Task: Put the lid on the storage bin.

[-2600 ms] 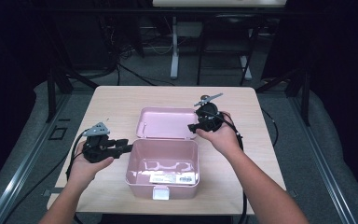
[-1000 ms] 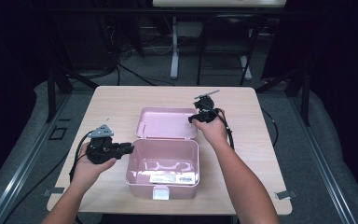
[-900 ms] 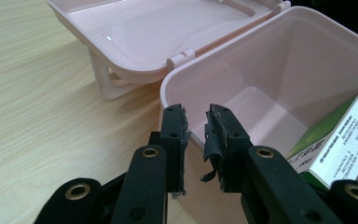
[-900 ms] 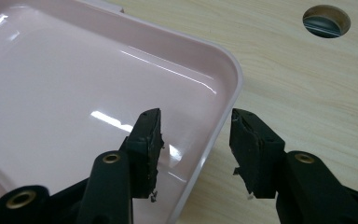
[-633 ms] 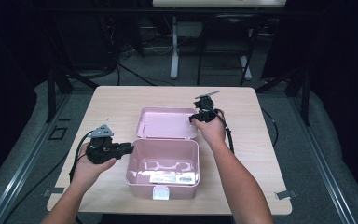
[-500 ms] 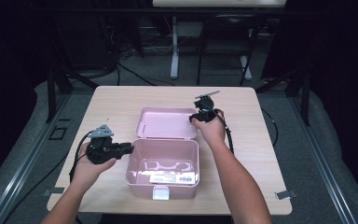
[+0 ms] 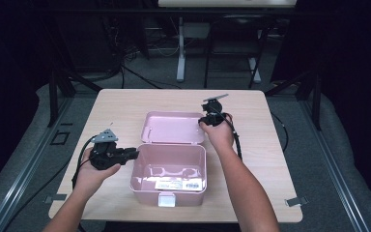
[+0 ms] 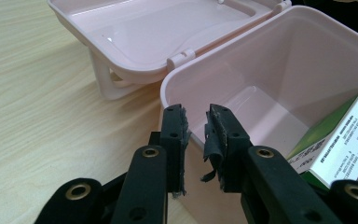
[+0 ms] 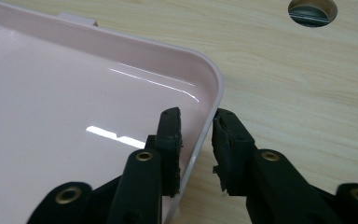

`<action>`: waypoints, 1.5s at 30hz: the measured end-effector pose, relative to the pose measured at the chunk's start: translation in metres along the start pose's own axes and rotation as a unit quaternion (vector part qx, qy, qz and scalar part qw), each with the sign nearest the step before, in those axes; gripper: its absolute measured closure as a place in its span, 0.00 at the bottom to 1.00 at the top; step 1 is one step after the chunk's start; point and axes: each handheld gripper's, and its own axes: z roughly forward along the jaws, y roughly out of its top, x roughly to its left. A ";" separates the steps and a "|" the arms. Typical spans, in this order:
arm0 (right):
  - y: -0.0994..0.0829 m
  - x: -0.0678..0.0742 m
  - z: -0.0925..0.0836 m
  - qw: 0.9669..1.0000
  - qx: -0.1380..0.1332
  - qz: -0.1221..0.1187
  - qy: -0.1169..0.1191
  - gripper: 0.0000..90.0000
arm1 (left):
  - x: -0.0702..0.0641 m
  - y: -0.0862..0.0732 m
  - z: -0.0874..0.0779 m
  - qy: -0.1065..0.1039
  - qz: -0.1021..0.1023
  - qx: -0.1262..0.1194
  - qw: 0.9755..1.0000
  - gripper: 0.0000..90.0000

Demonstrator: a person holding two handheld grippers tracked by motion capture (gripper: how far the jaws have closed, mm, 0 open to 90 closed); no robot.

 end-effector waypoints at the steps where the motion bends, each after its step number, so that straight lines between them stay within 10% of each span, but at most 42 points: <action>1: 0.000 0.000 0.000 1.000 0.000 0.004 0.000 0.82 | 0.000 0.000 0.000 0.001 0.000 -0.001 1.000 0.85; 23: 0.004 0.005 -0.014 0.999 -0.014 0.036 -0.006 0.88 | 0.000 0.000 0.000 0.001 -0.001 0.000 1.000 0.85; 45: 0.012 0.014 -0.040 0.999 -0.037 0.019 -0.021 0.92 | -0.001 0.000 0.000 0.002 -0.006 -0.002 1.000 0.85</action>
